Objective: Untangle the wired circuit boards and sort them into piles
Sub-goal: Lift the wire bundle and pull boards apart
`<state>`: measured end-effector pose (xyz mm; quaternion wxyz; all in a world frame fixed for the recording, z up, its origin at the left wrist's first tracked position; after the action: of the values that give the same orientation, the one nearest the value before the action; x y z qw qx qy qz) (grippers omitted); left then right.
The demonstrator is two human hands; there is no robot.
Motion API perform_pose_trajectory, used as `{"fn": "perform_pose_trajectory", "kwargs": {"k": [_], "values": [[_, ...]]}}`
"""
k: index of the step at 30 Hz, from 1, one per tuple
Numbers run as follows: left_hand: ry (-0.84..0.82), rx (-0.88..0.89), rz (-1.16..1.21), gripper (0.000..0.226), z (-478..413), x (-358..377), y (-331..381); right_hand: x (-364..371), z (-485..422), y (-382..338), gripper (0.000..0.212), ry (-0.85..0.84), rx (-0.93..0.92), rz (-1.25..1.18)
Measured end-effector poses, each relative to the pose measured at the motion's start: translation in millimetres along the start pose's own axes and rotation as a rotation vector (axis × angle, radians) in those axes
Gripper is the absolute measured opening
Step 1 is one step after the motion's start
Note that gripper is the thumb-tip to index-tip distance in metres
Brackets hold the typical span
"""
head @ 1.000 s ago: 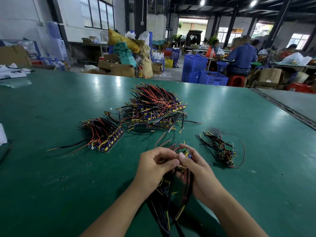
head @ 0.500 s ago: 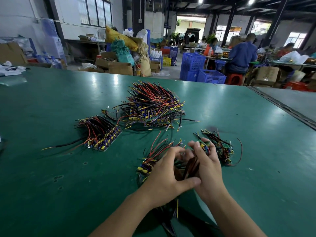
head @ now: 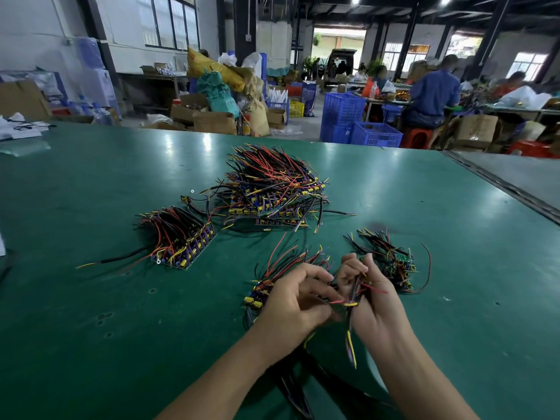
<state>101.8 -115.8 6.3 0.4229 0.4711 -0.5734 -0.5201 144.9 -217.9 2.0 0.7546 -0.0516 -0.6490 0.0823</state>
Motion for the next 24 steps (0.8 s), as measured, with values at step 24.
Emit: {"fn": "perform_pose_trajectory", "kwargs": {"k": [24], "values": [[0.024, 0.498, -0.545, 0.024, 15.5, 7.4, 27.1, -7.1, 15.5, 20.7, 0.033, 0.003, 0.315, 0.358]]}}
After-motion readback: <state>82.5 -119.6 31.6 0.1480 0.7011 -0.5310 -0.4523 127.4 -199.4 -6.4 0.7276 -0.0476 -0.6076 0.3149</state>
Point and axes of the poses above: each hand's wrist, its own z-axis away from the middle knuckle, its own x-axis out of the palm, y = z × x, the point moved 7 cm from there along -z, towards the middle knuckle, and after that the axes turned 9 degrees about -x, right-handed, at the moved point
